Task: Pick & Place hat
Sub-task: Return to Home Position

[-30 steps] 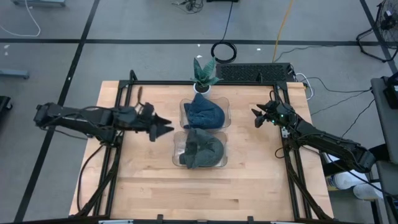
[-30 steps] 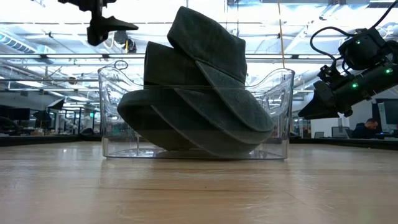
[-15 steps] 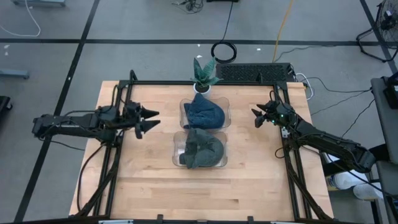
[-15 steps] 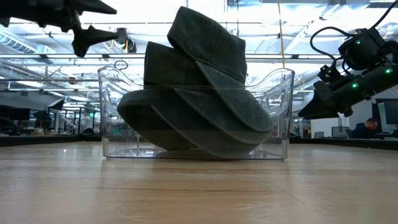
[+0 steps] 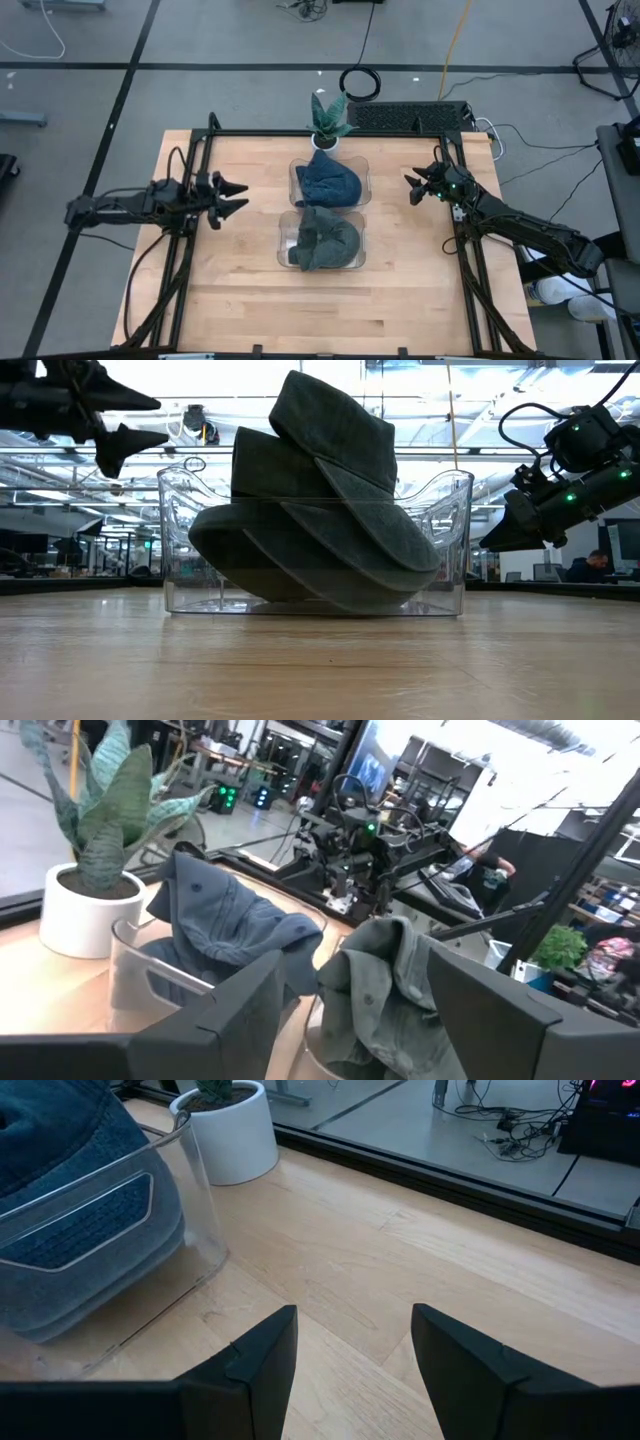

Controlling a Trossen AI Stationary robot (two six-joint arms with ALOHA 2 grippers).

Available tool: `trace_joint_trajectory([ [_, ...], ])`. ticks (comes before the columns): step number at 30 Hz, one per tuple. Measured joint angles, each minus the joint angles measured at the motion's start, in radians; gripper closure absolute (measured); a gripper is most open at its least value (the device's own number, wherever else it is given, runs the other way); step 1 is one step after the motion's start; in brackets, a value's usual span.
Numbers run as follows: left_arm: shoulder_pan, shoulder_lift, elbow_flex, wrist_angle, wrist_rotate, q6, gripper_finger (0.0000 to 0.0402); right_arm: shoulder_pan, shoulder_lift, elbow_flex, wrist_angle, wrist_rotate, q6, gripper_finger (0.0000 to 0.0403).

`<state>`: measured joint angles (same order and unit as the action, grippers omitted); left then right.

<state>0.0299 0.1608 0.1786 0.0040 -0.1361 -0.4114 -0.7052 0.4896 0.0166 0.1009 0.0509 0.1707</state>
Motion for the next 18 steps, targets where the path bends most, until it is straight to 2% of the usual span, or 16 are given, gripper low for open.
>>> trace_joint_trajectory([
  [6,0.013,-0.069,-0.055,-0.004,0.001,0.012,0.0140,0.000,0.000,0.000,0.000,0.000,0.000,0.0216],
  [13,0.041,-0.149,-0.131,-0.039,0.005,0.009,0.0153,0.000,0.000,0.000,0.000,0.000,0.000,0.0216],
  [18,0.048,-0.157,-0.163,0.027,0.013,0.029,0.0152,0.000,0.000,0.000,0.000,0.000,0.000,0.0216],
])
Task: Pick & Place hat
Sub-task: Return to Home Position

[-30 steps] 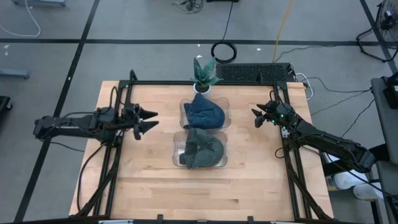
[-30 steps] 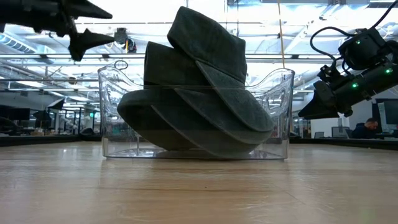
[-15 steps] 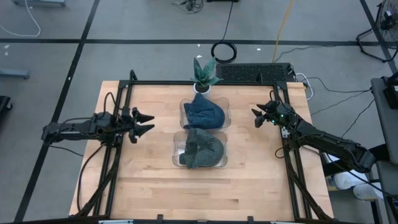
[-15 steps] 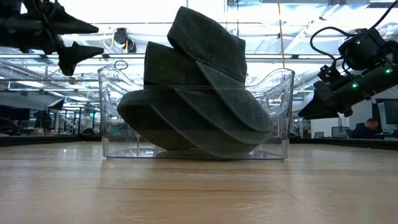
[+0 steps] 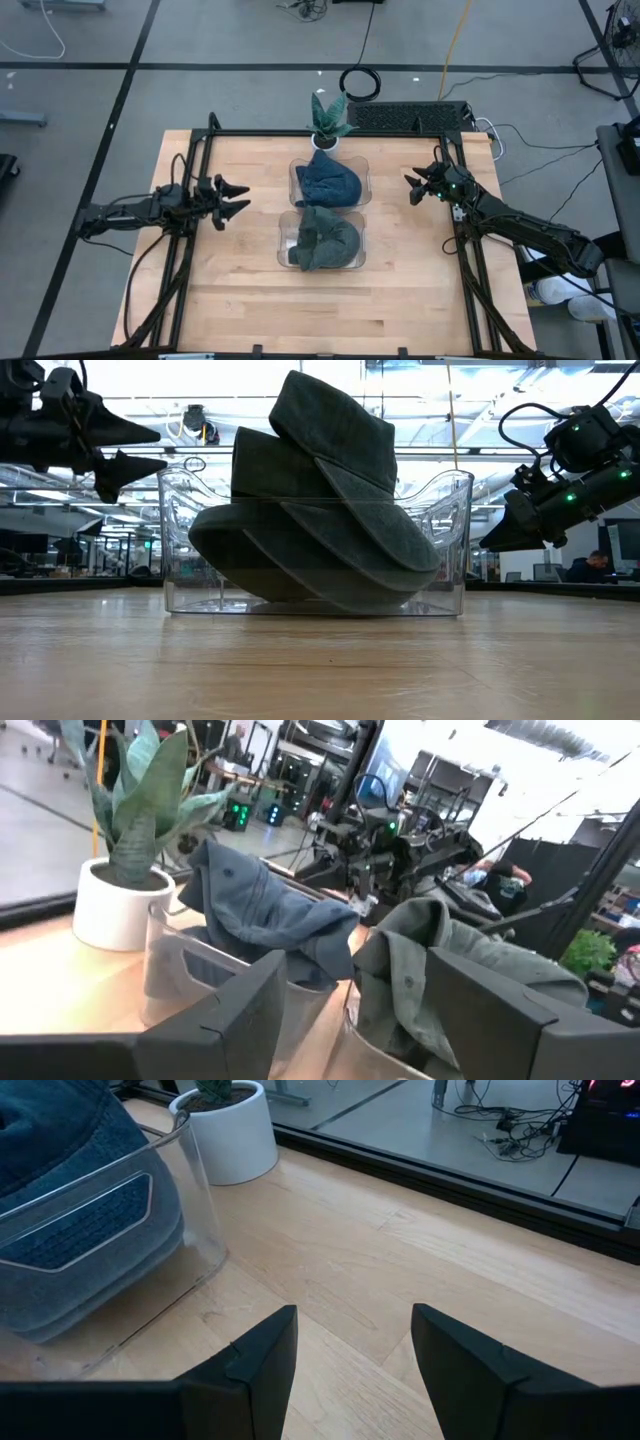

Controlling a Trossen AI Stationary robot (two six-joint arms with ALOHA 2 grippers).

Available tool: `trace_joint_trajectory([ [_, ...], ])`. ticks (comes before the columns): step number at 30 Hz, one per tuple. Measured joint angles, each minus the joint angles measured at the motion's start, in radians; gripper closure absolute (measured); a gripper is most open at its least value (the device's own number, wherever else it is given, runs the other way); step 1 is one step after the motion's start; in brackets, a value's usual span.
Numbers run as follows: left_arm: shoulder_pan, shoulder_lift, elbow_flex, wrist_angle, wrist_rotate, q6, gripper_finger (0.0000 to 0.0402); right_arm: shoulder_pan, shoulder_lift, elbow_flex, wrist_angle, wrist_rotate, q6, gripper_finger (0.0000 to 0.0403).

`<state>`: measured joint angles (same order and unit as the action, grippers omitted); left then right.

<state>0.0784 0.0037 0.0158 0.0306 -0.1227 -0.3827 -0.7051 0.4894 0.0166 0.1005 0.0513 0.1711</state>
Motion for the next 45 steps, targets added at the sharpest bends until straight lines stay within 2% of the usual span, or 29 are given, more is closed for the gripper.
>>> trace_joint_trajectory([
  [13,0.000,0.000,-0.002,-0.001,0.002,0.192,0.0140,0.000,0.000,0.000,0.000,0.000,0.000,0.0216],
  [25,0.000,0.001,-0.006,0.050,0.000,0.008,0.0142,0.000,0.000,0.000,0.000,0.000,0.000,0.0216],
  [45,0.000,0.001,-0.005,0.054,0.001,0.008,0.0132,0.000,0.000,0.000,0.000,0.000,0.000,0.0216],
])
